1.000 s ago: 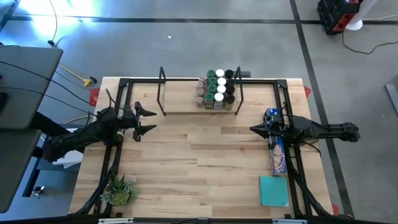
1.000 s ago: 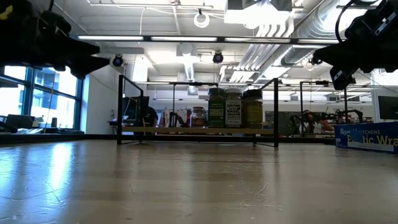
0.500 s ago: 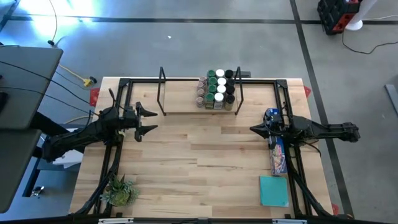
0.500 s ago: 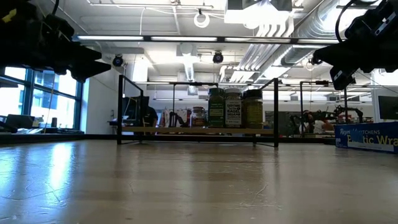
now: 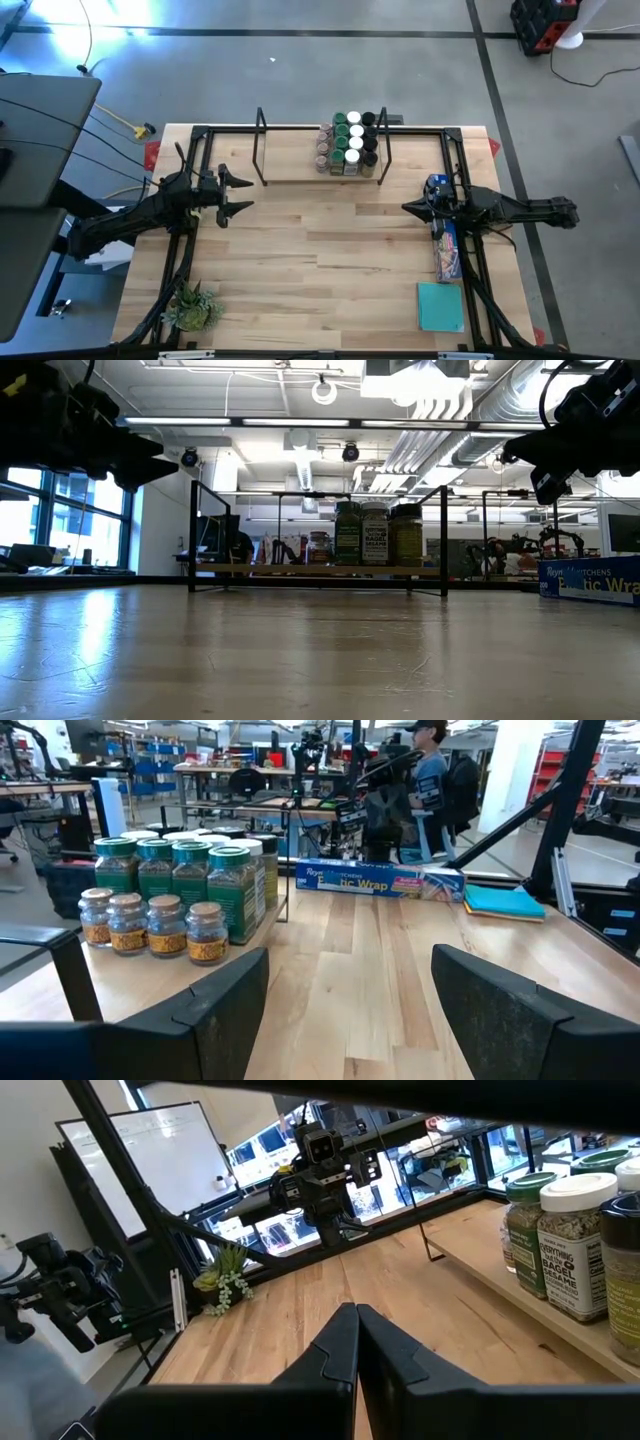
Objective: Shelf spices
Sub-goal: Return to Home Position
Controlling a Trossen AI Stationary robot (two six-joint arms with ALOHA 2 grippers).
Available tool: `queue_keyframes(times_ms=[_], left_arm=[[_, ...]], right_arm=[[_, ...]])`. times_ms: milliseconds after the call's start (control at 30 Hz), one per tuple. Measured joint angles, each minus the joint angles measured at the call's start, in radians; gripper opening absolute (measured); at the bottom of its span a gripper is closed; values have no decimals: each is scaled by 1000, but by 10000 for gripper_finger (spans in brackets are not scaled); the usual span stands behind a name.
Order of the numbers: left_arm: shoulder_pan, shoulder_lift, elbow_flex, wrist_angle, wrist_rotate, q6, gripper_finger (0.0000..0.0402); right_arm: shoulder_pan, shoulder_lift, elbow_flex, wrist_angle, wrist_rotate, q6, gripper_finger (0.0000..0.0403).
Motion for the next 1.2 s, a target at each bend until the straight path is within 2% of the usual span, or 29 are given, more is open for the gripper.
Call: queue_keyframes(times_ms=[400,1200], left_arm=[[-135,-3,0,-2,0,0,278],[-139,-2,0,-3,0,0,278]], right_arm=[[0,0,0,0,0,0,0],[0,0,0,0,0,0,0]])
